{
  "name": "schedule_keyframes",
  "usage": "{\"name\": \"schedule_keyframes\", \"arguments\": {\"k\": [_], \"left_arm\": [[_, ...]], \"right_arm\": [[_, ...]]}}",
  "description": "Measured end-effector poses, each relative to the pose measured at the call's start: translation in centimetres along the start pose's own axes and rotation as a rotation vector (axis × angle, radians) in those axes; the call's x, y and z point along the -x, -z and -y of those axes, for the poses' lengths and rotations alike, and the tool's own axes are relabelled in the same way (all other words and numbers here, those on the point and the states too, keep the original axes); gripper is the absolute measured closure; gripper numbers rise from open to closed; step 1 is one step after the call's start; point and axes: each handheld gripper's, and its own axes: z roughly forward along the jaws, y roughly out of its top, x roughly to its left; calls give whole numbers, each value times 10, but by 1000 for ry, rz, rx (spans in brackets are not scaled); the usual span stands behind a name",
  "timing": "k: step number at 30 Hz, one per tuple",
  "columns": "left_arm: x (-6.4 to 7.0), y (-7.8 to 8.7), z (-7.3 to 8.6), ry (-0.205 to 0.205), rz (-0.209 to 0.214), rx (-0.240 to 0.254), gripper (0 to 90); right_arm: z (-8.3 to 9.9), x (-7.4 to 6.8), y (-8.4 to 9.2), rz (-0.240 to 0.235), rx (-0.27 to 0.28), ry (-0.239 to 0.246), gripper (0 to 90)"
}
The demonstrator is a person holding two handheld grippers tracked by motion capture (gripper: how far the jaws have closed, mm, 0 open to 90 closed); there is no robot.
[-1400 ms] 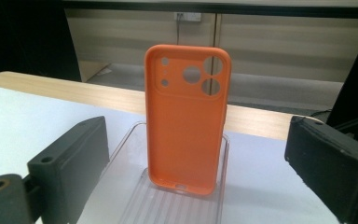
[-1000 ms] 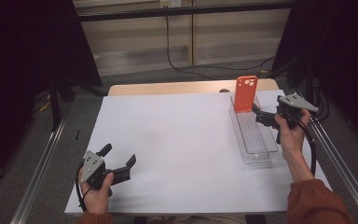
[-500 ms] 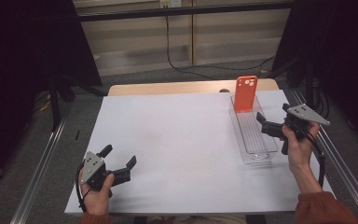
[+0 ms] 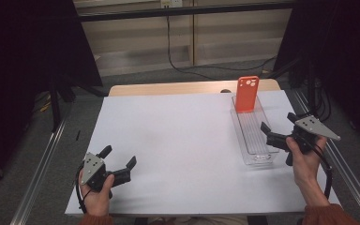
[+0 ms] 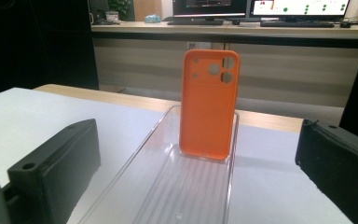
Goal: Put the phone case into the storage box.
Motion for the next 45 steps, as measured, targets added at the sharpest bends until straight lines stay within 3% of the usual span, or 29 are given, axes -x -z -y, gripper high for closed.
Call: {"name": "schedule_keyframes", "arguments": {"k": [25, 34, 45], "left_arm": [[0, 6, 0, 14, 2, 11, 25], [0, 10, 2, 20, -10, 7, 25], [-3, 19, 7, 27, -50, -5, 25]], "right_arm": [[37, -13, 47, 33, -22, -20, 0], [48, -13, 58, 61, -4, -25, 0], [58, -13, 69, 80, -32, -63, 0]]}}
